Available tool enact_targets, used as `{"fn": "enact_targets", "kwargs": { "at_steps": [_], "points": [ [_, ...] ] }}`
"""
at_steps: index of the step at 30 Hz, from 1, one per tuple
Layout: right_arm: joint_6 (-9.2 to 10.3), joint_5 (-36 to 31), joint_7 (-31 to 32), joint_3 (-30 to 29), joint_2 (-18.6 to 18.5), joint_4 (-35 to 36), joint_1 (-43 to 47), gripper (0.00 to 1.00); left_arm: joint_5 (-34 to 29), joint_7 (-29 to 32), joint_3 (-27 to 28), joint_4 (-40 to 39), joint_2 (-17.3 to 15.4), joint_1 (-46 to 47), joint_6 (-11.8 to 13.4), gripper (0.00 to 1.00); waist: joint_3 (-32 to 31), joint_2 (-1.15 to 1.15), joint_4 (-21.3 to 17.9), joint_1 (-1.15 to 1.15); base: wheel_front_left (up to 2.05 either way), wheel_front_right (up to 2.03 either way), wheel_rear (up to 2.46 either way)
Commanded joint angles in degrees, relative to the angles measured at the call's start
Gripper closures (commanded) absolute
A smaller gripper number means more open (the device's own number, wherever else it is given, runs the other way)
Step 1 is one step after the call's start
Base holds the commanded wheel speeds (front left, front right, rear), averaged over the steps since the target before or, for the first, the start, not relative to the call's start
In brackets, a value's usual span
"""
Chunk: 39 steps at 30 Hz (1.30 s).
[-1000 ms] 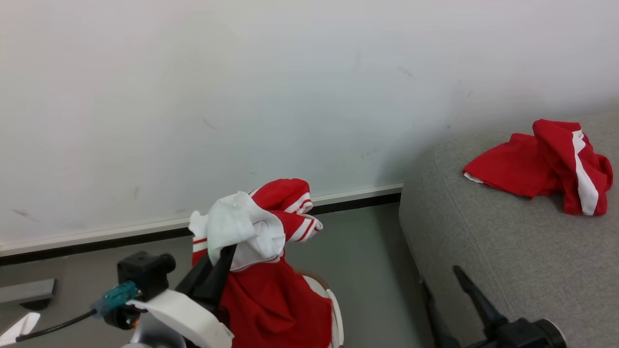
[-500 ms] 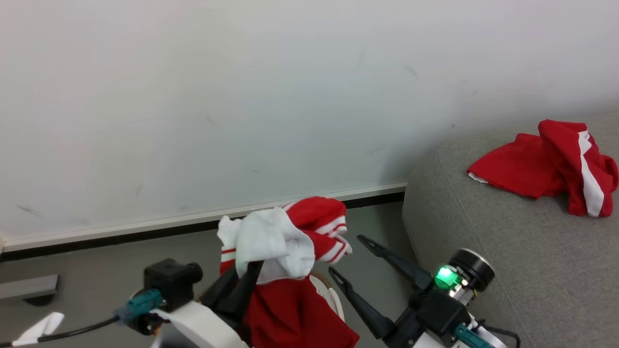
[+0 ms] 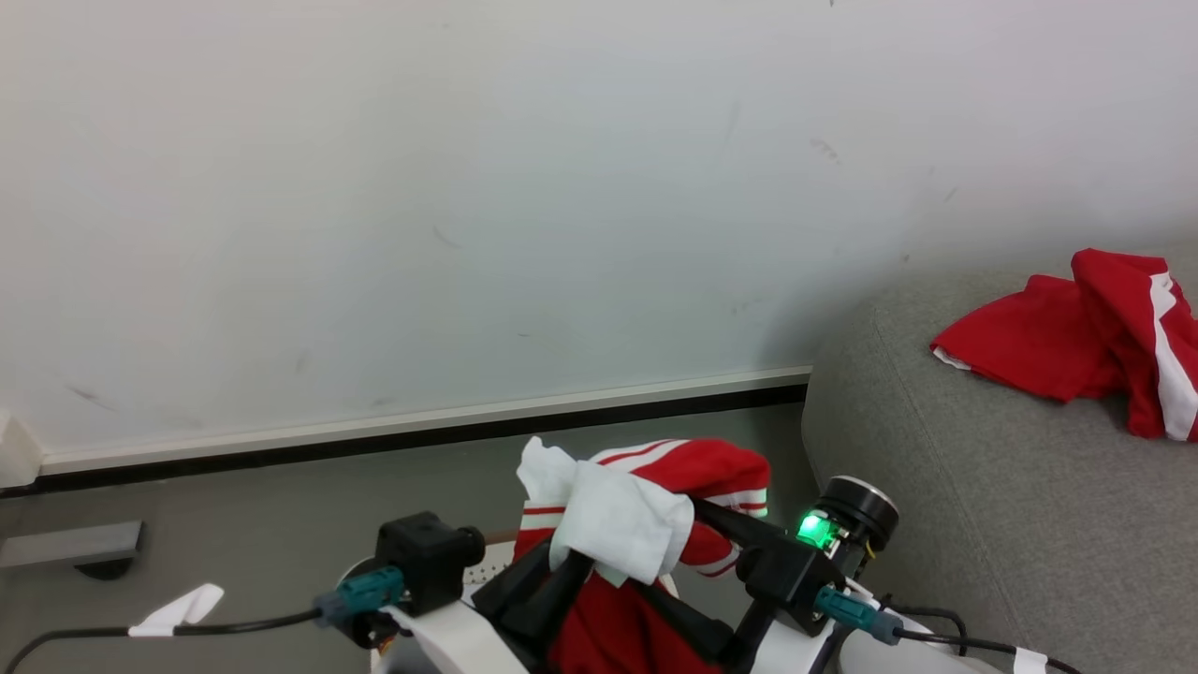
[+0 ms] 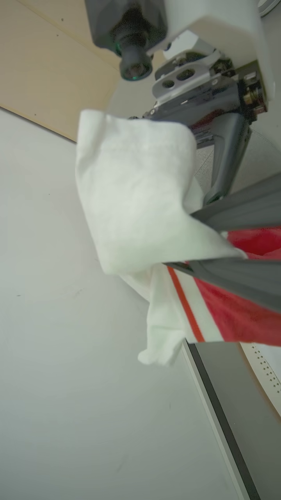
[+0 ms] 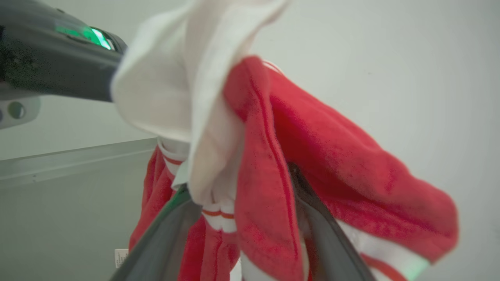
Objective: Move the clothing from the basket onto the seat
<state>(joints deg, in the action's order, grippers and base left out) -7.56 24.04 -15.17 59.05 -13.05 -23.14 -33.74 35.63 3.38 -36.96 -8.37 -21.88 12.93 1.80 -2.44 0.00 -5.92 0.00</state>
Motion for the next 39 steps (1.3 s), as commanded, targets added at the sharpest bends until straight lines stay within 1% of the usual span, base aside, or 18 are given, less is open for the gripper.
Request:
{"fn": "enact_targets", "kwargs": {
  "at_steps": [1, 2, 3, 4, 7, 11, 12, 14, 15, 20, 24, 34, 35, 39],
  "points": [
    [0.14, 2.06, 0.03, 1.17, 0.43, -0.76, -0.79, 0.0, 0.28, 0.37, -0.26, -0.05, 0.31, 0.7, -0.46, 1.0, -0.1, 0.0, 0.16, 0.0, 0.0, 0.0, 0.0],
    [0.14, 3.18, 0.03, 1.56, 0.77, -1.06, -1.25, 0.16, 0.43, 0.45, -0.52, 0.07, 0.5, 0.8, -0.68, 1.0, -0.13, 0.0, 0.21, 0.0, 0.0, 0.0, 0.0],
    [0.14, 4.29, 0.03, 2.12, 1.05, -1.37, -1.6, 0.61, 0.6, 0.46, -0.78, 0.17, 0.67, 0.87, -0.82, 1.0, -0.15, 0.0, 0.26, 0.0, 0.0, 0.0, 0.0],
    [0.15, 5.6, 0.03, 2.72, 1.33, -1.53, -1.69, 1.0, 0.81, 0.58, -0.99, 0.33, 0.78, 0.92, -0.97, 1.0, -0.18, 0.0, 0.27, 0.0, 0.0, 0.0, 0.0],
    [0.15, 8.57, 0.03, 3.49, 1.31, -1.22, -2.12, 1.0, 0.98, 0.6, -1.3, 0.94, 0.9, 0.82, -1.19, 1.0, -0.18, 0.0, 0.18, 0.0, 0.0, 0.0, 0.0],
    [0.15, 11.39, -0.01, 1.79, 0.87, -0.19, -1.79, 1.0, 1.27, 0.27, -1.14, 2.03, 0.91, 0.45, -0.75, 1.0, -0.05, 0.0, -0.3, 0.0, 0.0, 0.0, 0.0],
    [0.15, 12.08, -0.01, 1.14, 0.76, 0.07, -1.4, 1.0, 1.21, 0.19, -1.02, 2.28, 0.93, 0.39, -0.53, 0.95, 0.02, 0.0, -0.48, 0.0, 0.0, 0.0, 0.0],
    [0.15, 13.53, -0.01, 0.18, 0.32, 0.33, -0.51, 1.0, 1.07, -0.18, -0.89, 2.9, 0.97, 0.26, -0.21, 0.51, 0.22, 0.0, -0.94, 0.0, 0.0, 0.0, 0.0],
    [0.15, 14.06, -0.01, -0.17, 0.15, 0.47, -0.17, 1.0, 1.02, -0.36, -0.76, 3.1, 1.07, 0.24, -0.15, 0.0, 0.32, 0.0, -1.19, 0.0, 0.0, 0.0, 0.0],
    [0.15, 16.83, 0.0, -2.14, -1.05, 1.14, 0.92, 1.0, 0.74, -1.37, -0.79, 4.58, 1.4, -0.02, 0.15, 0.0, 0.91, 0.0, -2.93, 0.0, 0.0, 0.0, 0.0],
    [0.15, 17.13, 0.0, -4.78, -2.19, 1.59, 1.35, 1.0, -0.07, -2.29, -0.99, 5.41, 1.57, 0.27, 0.3, 0.0, 1.78, 0.0, -5.19, 0.0, 0.0, 0.0, 0.0],
    [0.15, 14.69, 0.0, -12.44, -4.69, 2.77, 2.01, 1.0, -1.08, -3.32, -1.43, 5.85, 2.08, 2.0, 0.23, 0.0, 4.98, 0.0, -14.72, 0.0, 0.0, 0.0, 0.0],
    [0.15, 14.69, 0.0, -12.44, -4.69, 2.77, 2.01, 1.0, -1.08, -3.32, -1.43, 5.85, 2.08, 2.0, 0.23, 0.0, 4.98, 0.0, -14.72, 0.0, 0.0, 0.0, 0.0],
    [0.15, 13.56, 0.0, -16.62, -5.29, 3.68, 2.25, 1.0, -1.54, -3.43, -1.69, 5.86, 2.48, 3.06, 0.02, 0.0, 6.33, 0.0, -17.55, 0.0, 0.0, 0.0, 0.0]
  ]
}}
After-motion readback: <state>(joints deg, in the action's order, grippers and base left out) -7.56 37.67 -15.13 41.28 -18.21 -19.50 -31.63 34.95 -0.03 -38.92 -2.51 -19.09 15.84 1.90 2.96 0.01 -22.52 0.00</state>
